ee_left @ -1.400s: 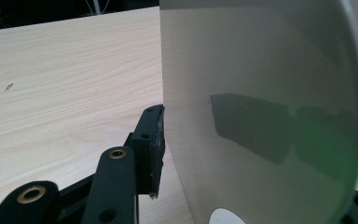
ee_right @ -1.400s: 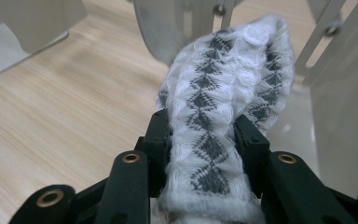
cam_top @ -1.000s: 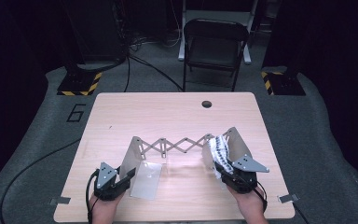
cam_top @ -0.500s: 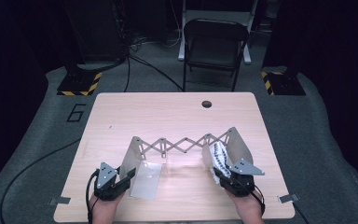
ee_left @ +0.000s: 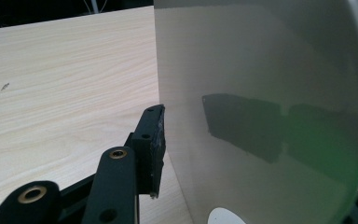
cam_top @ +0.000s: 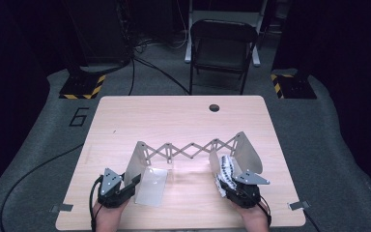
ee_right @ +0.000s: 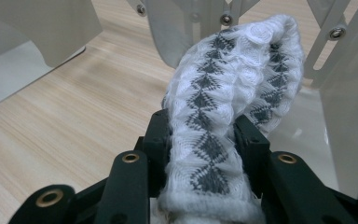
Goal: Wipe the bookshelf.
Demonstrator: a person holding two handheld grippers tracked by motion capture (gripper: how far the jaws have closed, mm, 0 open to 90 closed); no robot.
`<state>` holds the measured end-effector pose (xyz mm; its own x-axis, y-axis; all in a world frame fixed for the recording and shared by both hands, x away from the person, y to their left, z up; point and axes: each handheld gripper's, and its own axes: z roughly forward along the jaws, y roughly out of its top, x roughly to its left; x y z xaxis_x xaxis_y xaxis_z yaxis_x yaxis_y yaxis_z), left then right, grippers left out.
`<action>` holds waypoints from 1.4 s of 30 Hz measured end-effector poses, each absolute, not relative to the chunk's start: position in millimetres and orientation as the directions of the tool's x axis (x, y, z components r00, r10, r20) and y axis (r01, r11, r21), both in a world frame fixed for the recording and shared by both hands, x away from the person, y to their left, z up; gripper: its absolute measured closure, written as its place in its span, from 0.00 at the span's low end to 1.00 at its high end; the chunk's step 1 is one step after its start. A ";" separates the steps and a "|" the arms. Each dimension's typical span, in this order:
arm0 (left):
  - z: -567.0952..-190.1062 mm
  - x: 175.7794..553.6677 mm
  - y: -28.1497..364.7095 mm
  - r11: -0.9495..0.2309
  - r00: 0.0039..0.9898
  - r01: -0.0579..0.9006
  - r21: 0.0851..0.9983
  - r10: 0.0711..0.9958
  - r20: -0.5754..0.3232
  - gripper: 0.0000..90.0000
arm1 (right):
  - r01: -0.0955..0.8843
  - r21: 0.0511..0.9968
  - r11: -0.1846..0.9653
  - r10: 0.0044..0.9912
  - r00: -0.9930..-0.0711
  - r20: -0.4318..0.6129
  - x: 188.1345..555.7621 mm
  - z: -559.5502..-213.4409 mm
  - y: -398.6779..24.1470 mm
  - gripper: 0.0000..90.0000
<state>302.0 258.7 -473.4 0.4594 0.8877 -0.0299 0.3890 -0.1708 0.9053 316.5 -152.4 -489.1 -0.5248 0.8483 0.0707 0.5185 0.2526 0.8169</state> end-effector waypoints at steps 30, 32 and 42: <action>-468.1 294.0 252.2 -0.173 0.467 0.415 0.893 0.883 -0.046 0.81 | 0.394 0.892 0.222 0.847 -0.531 0.024 305.7 -441.0 -157.7 0.70; -465.3 292.0 251.6 -0.182 0.485 0.413 0.892 0.873 -0.046 0.81 | 0.337 0.919 0.203 0.845 -0.534 0.009 304.9 -417.8 -156.9 0.70; -462.5 289.5 249.6 -0.139 0.509 0.394 0.909 0.856 -0.089 0.72 | 0.266 0.944 0.194 0.804 -0.595 0.003 308.7 -392.5 -133.4 0.70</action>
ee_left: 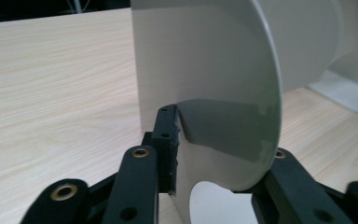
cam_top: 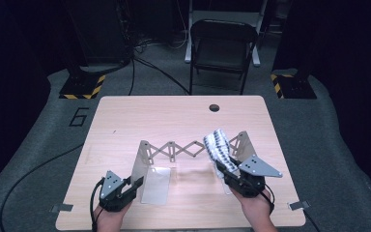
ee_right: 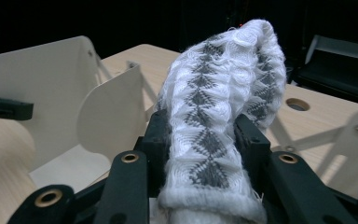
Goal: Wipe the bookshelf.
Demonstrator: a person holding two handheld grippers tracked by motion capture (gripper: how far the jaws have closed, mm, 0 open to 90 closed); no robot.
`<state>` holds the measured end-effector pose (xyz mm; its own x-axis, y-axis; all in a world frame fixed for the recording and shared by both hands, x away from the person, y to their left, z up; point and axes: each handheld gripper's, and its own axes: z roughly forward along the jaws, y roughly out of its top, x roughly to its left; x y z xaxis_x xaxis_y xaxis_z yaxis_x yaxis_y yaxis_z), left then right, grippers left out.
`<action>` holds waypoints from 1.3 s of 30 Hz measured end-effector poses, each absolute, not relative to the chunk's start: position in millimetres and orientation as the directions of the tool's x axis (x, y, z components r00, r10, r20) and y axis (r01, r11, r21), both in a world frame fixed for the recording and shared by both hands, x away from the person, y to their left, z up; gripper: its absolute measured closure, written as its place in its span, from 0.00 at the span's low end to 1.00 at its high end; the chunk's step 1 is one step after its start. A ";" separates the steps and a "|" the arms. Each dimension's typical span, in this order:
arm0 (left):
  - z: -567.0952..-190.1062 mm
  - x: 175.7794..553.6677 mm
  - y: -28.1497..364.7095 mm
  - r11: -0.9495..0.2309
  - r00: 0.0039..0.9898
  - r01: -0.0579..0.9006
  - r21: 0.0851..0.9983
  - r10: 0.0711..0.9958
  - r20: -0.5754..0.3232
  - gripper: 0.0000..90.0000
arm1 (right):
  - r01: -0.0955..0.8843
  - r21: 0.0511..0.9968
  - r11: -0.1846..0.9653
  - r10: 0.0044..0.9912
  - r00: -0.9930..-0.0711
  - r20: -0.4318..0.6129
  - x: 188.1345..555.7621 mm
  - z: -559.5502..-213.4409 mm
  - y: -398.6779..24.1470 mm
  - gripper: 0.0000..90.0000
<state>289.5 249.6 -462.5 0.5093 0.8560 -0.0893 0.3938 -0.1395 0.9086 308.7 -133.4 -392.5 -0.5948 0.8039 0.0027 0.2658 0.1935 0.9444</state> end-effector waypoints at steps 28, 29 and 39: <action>-463.6 267.6 220.9 -0.175 0.604 0.371 0.912 0.791 -0.094 0.54 | 0.409 0.876 0.254 0.843 -0.537 0.006 321.8 -458.4 -129.3 0.70; -463.4 267.4 220.6 -0.170 0.605 0.369 0.914 0.790 -0.097 0.54 | 0.407 0.880 0.246 0.848 -0.530 0.008 322.7 -458.2 -129.5 0.70; -461.6 270.0 229.0 -0.172 0.599 0.381 0.908 0.795 -0.100 0.52 | 0.419 0.867 0.269 0.836 -0.549 0.006 322.5 -460.6 -107.8 0.70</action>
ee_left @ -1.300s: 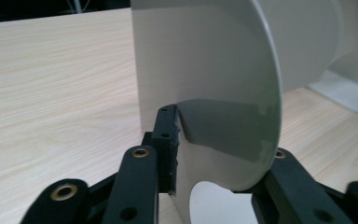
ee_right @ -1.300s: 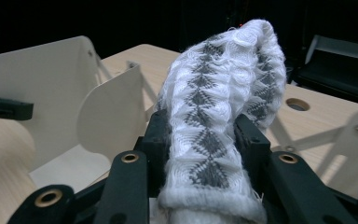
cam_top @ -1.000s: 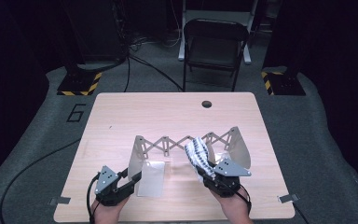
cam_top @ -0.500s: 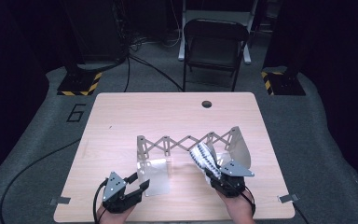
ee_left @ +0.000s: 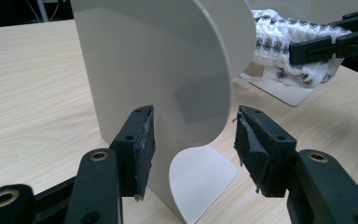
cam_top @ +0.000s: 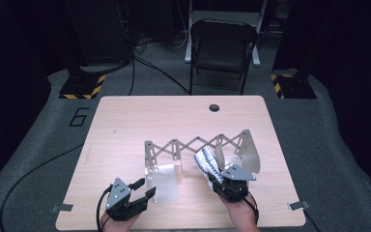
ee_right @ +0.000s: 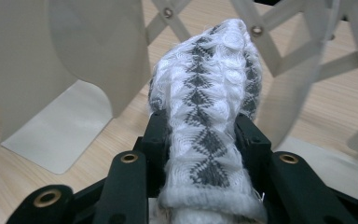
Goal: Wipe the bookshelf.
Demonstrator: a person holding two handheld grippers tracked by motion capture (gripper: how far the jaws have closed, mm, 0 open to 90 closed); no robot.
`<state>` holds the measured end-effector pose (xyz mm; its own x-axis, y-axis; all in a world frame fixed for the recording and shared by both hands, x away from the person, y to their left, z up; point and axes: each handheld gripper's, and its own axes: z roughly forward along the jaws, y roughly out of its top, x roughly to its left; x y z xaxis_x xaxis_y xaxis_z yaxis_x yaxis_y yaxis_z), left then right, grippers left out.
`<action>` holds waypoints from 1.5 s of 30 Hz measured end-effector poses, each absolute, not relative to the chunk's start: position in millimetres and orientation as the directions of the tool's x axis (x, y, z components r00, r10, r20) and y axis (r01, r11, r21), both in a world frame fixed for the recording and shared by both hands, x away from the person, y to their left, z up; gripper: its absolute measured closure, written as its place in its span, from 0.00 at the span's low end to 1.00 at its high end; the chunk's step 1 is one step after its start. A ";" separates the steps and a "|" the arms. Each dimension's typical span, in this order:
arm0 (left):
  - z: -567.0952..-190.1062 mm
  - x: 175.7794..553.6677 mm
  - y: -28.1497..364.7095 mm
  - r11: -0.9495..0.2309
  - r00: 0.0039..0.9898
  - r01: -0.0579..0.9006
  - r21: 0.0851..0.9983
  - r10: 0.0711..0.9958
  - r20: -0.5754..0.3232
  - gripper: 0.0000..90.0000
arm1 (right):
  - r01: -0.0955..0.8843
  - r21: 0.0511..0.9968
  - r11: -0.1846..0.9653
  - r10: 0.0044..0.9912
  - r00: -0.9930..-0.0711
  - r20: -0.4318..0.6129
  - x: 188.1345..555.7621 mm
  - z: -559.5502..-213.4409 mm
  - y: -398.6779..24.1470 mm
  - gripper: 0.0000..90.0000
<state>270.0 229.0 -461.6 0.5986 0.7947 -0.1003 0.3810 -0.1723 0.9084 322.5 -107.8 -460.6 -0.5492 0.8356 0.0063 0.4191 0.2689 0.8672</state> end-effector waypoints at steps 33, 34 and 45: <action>-467.7 275.3 229.9 -0.164 0.584 0.387 0.907 0.805 -0.104 0.53 | 0.415 0.876 0.245 0.836 -0.548 0.026 346.3 -442.4 -80.8 0.69; -467.7 275.2 230.2 -0.161 0.583 0.388 0.907 0.805 -0.107 0.53 | 0.435 0.863 0.258 0.835 -0.549 0.027 347.3 -450.7 -80.0 0.69; -467.9 275.7 229.6 -0.162 0.582 0.391 0.906 0.806 -0.107 0.53 | 0.364 0.909 0.205 0.841 -0.540 0.027 340.8 -423.2 -84.7 0.69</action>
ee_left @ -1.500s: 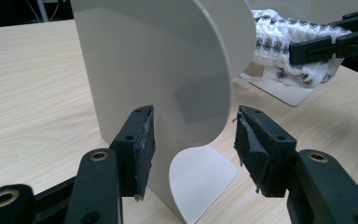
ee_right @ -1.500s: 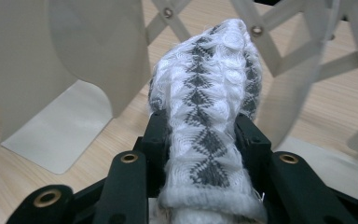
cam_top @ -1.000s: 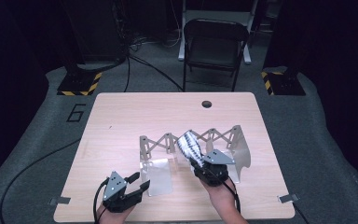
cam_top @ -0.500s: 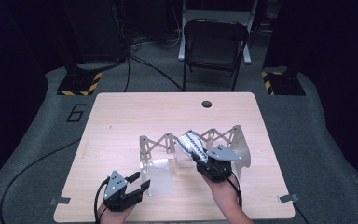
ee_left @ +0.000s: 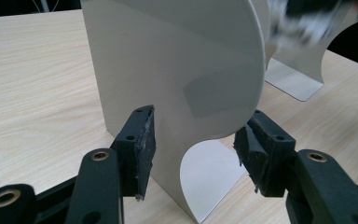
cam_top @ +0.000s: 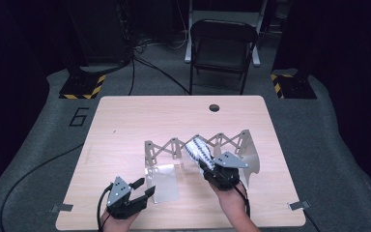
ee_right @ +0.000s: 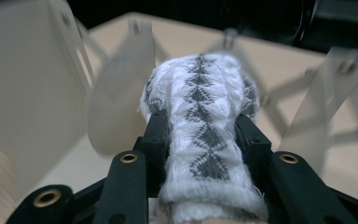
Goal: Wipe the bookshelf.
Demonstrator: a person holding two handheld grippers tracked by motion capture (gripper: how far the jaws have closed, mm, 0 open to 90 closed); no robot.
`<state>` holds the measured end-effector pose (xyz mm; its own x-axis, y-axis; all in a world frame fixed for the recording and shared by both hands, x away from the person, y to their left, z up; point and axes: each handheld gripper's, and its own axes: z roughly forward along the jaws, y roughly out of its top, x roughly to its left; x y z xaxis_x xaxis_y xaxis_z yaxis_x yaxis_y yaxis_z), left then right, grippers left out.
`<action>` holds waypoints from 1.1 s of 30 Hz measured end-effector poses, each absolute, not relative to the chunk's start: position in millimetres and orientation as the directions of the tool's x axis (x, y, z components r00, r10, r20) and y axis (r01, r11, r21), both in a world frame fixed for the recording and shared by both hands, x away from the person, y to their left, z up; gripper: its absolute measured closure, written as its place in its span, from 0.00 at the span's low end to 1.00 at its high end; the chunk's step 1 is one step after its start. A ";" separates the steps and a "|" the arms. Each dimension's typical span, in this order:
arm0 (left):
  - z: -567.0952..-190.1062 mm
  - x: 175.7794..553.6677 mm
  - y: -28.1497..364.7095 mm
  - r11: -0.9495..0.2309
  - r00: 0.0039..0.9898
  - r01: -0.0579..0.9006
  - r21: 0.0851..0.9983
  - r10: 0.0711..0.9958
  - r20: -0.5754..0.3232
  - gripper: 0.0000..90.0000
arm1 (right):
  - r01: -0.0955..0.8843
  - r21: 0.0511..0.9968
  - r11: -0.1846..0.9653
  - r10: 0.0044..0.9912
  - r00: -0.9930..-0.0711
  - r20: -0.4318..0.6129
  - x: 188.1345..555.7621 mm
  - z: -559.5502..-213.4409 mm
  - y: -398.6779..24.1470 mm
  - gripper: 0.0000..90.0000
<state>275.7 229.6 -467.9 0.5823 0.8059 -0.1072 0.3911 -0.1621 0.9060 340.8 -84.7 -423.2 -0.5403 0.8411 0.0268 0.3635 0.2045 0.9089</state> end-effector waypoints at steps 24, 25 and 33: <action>-467.0 275.9 231.5 -0.169 0.589 0.393 0.904 0.801 -0.106 0.53 | 0.332 0.919 0.211 0.832 -0.555 0.010 337.3 -416.8 -83.6 0.69; -467.6 276.1 231.0 -0.159 0.584 0.390 0.907 0.804 -0.110 0.53 | 0.296 0.937 0.188 0.828 -0.561 0.011 333.9 -403.2 -84.9 0.69; -466.8 275.7 231.7 -0.167 0.589 0.393 0.904 0.801 -0.108 0.53 | 0.357 0.899 0.255 0.837 -0.547 -0.020 338.2 -435.8 -81.1 0.70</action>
